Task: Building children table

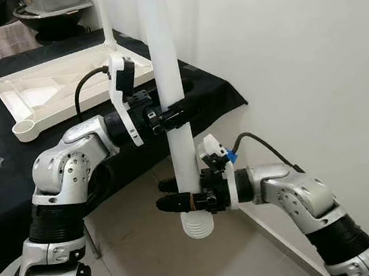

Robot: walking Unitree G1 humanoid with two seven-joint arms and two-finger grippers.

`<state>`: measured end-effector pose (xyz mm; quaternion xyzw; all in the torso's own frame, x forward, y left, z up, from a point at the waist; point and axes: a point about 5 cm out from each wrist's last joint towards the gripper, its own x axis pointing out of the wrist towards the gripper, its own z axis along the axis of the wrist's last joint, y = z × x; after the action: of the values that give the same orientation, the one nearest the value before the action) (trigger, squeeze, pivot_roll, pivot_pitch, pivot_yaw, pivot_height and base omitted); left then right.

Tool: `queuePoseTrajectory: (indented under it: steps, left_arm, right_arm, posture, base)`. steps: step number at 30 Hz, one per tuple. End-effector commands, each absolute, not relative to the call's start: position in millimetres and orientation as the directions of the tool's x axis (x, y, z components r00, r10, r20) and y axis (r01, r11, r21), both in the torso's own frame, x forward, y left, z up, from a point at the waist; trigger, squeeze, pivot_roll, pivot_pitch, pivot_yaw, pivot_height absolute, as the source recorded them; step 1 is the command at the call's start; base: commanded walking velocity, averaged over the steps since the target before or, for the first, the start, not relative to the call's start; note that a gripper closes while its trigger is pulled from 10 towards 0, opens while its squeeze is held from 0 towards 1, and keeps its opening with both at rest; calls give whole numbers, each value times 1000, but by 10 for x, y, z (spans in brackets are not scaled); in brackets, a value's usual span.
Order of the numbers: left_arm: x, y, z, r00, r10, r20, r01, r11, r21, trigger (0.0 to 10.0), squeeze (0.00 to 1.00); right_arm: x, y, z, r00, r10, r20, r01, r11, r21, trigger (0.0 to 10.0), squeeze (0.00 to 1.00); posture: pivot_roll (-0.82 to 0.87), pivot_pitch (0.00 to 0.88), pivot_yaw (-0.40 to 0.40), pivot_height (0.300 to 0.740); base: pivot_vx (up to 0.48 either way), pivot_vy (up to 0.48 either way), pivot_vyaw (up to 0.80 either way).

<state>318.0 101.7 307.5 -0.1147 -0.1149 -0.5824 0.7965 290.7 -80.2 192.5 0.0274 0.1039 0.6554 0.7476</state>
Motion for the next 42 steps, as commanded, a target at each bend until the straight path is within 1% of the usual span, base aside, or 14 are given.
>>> queuePoseTrajectory:
  steps: [1,2,8,15,16,18,19,27,28,29,30,33,34,42]
  left_arm:
    - [3169,990,3082,272,-905,328,962,265,-67,3373,0]
    - [3160,983,3088,260,-905,336,965,252,-68,0,0]
    - [3135,983,3091,230,-910,344,973,214,-84,0,0]
    - [3139,999,3107,240,-911,335,971,231,-68,0,0]
    - [3146,996,3108,248,-912,328,968,241,-62,10000,0]
    - [3153,996,3110,258,-910,323,966,253,-58,10000,0]
    - [3169,1000,3123,273,-906,324,961,272,-52,10000,0]
    - [3192,1013,3174,289,-894,342,955,293,-41,10000,0]
    - [3189,1003,3173,288,-895,340,955,294,-35,10000,0]
    - [3187,996,3171,286,-897,338,955,293,-31,10000,0]
    - [3179,988,3172,282,-899,336,957,290,-27,10000,0]
    - [3172,983,3175,278,-900,335,958,286,-25,10000,0]
    - [3173,985,3178,279,-899,336,957,288,-25,10000,0]
    - [3197,991,3195,297,-890,346,950,312,-12,10000,0]
  right_arm:
    - [2880,-766,1937,92,989,-119,-982,110,152,0,0]
    - [2884,-765,1937,94,988,-123,-983,112,149,0,0]
    - [2898,-765,1952,98,986,-132,-985,116,129,0,0]
    - [2926,-779,1980,108,986,-129,-986,122,113,0,0]
    - [2932,-779,1984,111,985,-130,-986,125,108,0,0]
    - [2933,-779,1986,109,985,-133,-987,123,101,0,0]
    - [2940,-773,2000,112,985,-131,-989,124,84,10000,0]
    - [3012,-736,2039,167,978,-127,-982,176,63,10000,0]
    - [3041,-734,2062,188,976,-112,-979,195,59,10000,804]
    - [3060,-733,2078,201,974,-100,-977,207,57,10000,804]
    - [3094,-735,2107,219,972,-88,-973,225,58,10000,1000]
    - [3129,-735,2135,236,969,-78,-969,240,60,10000,1000]
    - [3150,-733,2159,247,967,-69,-965,252,70,10000,0]
    - [3192,-646,2179,268,961,-64,-959,273,72,10000,0]
  posture:
    - [25,126,-64,740]
    - [24,127,-62,740]
    - [21,129,-61,740]
    - [18,137,-59,740]
    - [19,138,-59,740]
    - [19,138,-59,740]
    - [19,138,-59,740]
    - [17,142,-55,740]
    - [17,142,-54,740]
    - [17,142,-54,740]
    - [19,150,-54,740]
    - [18,151,-53,740]
    - [18,151,-53,740]
    - [14,142,-51,740]
  base:
    - [0,0,0]
    - [0,0,0]
    - [0,0,0]
    - [0,0,0]
    - [0,0,0]
    - [0,0,0]
    - [0,0,0]
    - [0,0,0]
    - [0,0,0]
    - [0,0,0]
    - [0,0,0]
    - [0,0,0]
    - [0,0,0]
    - [0,0,0]
